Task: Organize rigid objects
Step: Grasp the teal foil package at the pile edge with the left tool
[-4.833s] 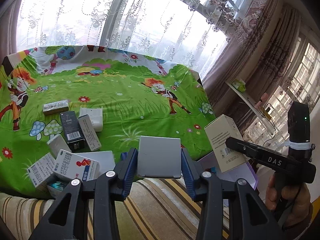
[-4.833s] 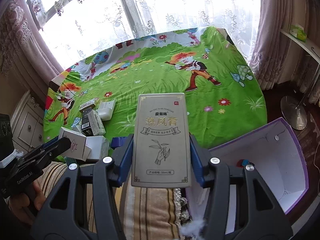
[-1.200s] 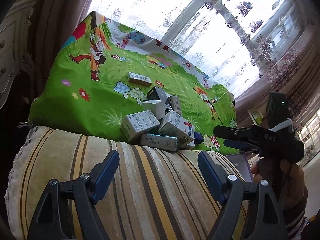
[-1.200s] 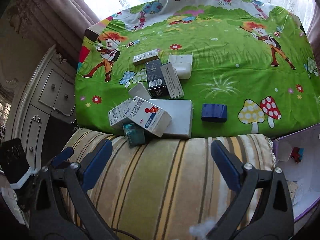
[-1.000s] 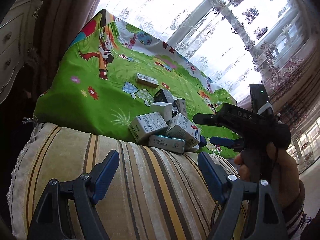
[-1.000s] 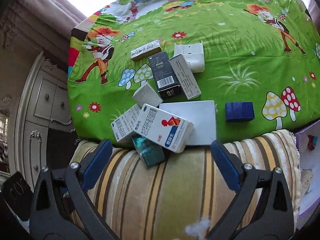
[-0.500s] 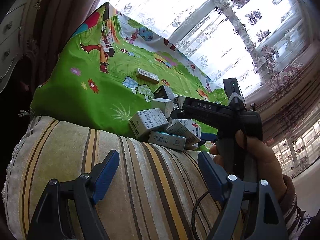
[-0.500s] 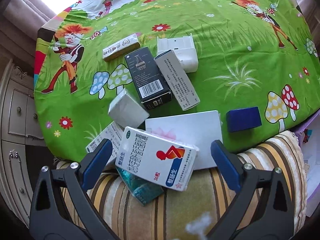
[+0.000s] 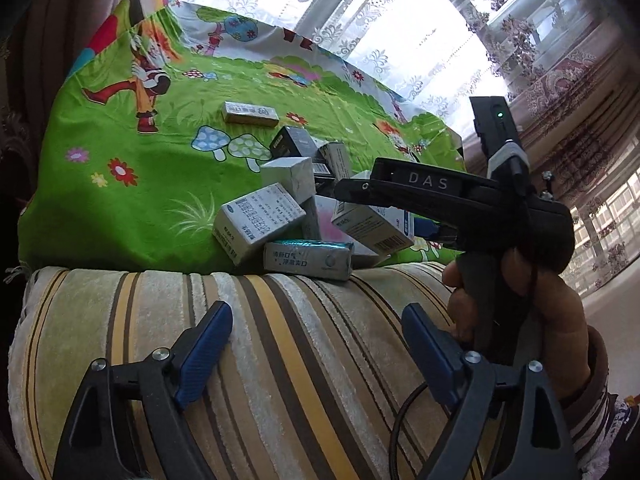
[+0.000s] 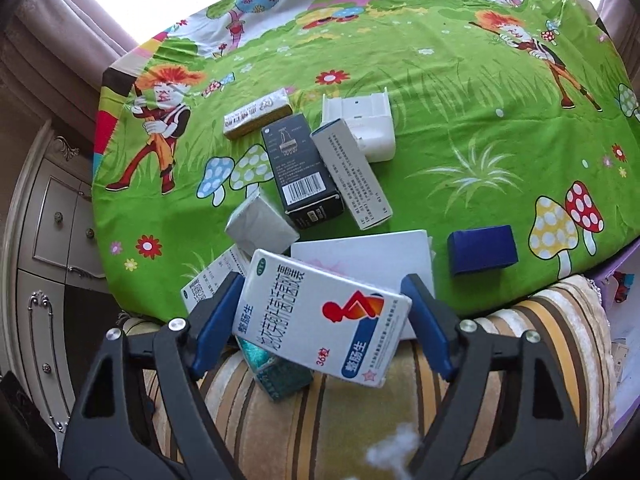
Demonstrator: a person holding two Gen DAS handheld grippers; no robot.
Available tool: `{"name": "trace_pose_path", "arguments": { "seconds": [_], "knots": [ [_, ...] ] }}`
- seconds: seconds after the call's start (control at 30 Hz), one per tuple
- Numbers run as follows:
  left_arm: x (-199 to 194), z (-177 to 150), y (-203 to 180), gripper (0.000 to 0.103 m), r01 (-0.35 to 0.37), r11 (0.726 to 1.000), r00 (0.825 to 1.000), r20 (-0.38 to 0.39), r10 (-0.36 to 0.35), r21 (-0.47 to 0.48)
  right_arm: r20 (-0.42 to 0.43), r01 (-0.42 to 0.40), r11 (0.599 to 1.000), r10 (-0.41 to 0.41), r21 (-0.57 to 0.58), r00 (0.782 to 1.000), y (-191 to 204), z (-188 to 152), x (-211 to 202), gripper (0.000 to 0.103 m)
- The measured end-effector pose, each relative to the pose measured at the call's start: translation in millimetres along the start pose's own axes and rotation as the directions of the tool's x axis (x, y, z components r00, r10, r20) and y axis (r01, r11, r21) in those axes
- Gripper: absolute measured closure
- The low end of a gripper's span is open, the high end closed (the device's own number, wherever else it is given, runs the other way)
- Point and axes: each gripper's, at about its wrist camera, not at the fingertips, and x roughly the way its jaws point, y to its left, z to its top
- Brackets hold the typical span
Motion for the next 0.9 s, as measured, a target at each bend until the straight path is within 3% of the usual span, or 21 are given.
{"name": "trace_pose_path", "arguments": {
  "seconds": [0.2,0.37,0.9],
  "knots": [
    [32.8,19.3,-9.2,0.008,0.036,0.997,0.993,-0.116,-0.027,0.074,0.107,0.000,1.000,0.001,-0.006,0.994,-20.8,-9.2,-32.3,0.021],
    [58.0,30.8,-6.9,0.003,0.055,0.996,0.981,-0.191,-0.041,0.068,0.171,0.022,1.000,-0.020,-0.011,0.985,-42.3,-17.3,-53.9,0.021],
    [109.9,52.1,13.8,0.002,0.112,0.992,0.932,-0.339,-0.126,-0.061,0.185,0.005,0.999,-0.013,0.043,0.983,-97.8,-31.5,-77.2,0.021]
  ]
}}
